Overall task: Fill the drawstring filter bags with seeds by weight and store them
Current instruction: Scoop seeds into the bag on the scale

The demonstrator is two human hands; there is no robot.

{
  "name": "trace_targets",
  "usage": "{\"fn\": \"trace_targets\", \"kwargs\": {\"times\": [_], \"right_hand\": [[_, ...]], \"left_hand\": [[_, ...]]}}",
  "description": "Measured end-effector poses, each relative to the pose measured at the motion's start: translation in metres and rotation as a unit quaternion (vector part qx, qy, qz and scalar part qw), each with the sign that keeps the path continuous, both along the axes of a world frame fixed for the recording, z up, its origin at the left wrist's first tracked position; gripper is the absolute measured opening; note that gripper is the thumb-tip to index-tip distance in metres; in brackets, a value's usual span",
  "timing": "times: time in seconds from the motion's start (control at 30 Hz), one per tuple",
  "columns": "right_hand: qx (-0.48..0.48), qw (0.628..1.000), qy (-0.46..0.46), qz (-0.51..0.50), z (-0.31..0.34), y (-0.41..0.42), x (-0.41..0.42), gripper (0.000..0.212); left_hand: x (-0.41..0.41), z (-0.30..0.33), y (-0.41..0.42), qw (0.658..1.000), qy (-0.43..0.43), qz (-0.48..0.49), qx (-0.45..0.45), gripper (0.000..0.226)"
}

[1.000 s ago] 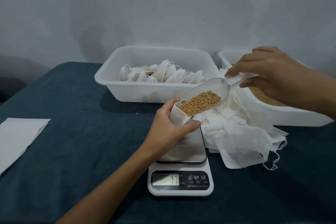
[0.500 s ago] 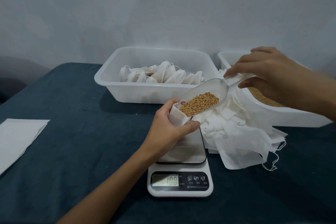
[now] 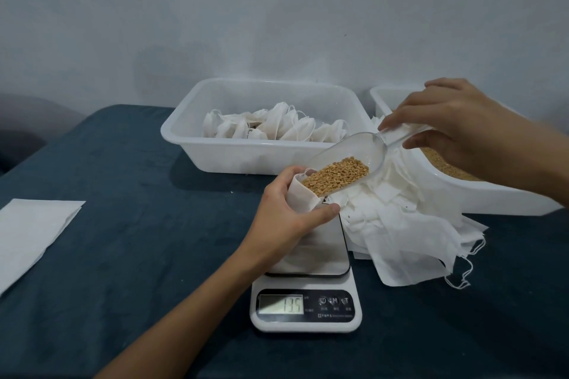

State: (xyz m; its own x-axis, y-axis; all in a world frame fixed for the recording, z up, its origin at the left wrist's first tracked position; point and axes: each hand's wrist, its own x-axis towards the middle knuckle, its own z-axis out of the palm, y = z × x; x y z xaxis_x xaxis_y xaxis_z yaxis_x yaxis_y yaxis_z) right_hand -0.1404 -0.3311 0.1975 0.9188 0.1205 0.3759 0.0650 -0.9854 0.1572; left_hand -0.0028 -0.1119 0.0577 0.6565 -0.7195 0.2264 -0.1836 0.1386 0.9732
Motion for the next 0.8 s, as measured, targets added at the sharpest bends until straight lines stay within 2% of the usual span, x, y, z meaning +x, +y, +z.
{"fn": "trace_targets", "kwargs": {"times": [0.13, 0.8], "right_hand": [[-0.003, 1.0, -0.001, 0.002, 0.0005, 0.0015, -0.0002, 0.037], [-0.003, 1.0, -0.002, 0.0, 0.0009, 0.0025, -0.0006, 0.036]], "left_hand": [[-0.0008, 0.0005, 0.0005, 1.0, -0.007, 0.012, 0.004, 0.049], [-0.0007, -0.0002, -0.0003, 1.0, 0.0, 0.012, 0.012, 0.056]]}}
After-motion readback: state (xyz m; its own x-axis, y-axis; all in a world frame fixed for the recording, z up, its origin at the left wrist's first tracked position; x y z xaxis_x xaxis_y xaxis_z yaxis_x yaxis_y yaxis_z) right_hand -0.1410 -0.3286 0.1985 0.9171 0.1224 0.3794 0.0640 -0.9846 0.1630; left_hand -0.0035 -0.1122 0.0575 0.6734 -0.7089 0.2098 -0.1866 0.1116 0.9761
